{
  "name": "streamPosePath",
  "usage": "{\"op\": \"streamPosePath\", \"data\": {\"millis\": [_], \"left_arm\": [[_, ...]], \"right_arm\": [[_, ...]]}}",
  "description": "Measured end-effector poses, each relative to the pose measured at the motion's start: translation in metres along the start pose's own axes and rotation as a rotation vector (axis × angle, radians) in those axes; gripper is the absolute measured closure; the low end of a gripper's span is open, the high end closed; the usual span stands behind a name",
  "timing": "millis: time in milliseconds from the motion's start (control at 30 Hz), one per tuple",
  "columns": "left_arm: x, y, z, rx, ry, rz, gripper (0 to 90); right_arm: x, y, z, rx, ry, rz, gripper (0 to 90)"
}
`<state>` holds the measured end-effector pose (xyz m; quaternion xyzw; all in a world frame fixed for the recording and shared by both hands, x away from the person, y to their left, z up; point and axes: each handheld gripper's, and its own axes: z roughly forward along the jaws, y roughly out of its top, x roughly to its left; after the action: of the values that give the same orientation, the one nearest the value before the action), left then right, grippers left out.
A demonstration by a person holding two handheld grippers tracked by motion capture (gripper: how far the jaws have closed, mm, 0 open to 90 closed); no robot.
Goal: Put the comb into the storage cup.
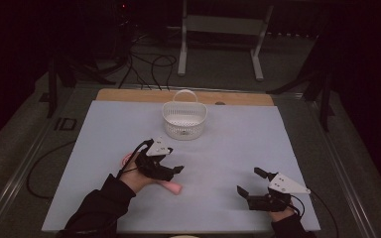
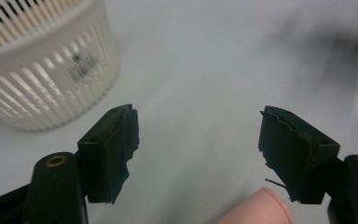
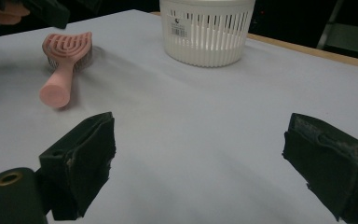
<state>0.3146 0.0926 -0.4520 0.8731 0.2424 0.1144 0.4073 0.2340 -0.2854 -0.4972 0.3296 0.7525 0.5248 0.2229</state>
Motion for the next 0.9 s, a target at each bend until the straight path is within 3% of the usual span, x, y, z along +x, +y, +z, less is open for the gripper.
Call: {"op": "streamPosePath", "data": {"millis": [233, 467, 700, 867, 900], "left_arm": [[-0.002, -0.004, 0.010, 0.041, -0.006, -0.012, 47.1], [-0.006, -0.007, 0.018, 0.085, -0.006, -0.009, 54.8], [-0.007, -0.009, 0.025, 0.115, -0.011, -0.018, 69.4], [-0.008, -0.010, 0.027, 0.142, -0.027, -0.020, 75.1], [-0.009, -0.011, 0.028, 0.150, -0.030, -0.022, 79.9]], "right_arm": [[0.000, 0.000, 0.000, 0.000, 0.002, -0.001, 8.9], [0.000, 0.000, 0.000, 0.002, 0.001, 0.002, 8.9], [0.000, 0.000, 0.000, 0.003, 0.002, -0.002, 8.9], [0.000, 0.000, 0.000, 0.002, 0.001, 0.000, 8.9], [0.000, 0.000, 0.000, 0.002, 0.000, -0.003, 8.9]]}}
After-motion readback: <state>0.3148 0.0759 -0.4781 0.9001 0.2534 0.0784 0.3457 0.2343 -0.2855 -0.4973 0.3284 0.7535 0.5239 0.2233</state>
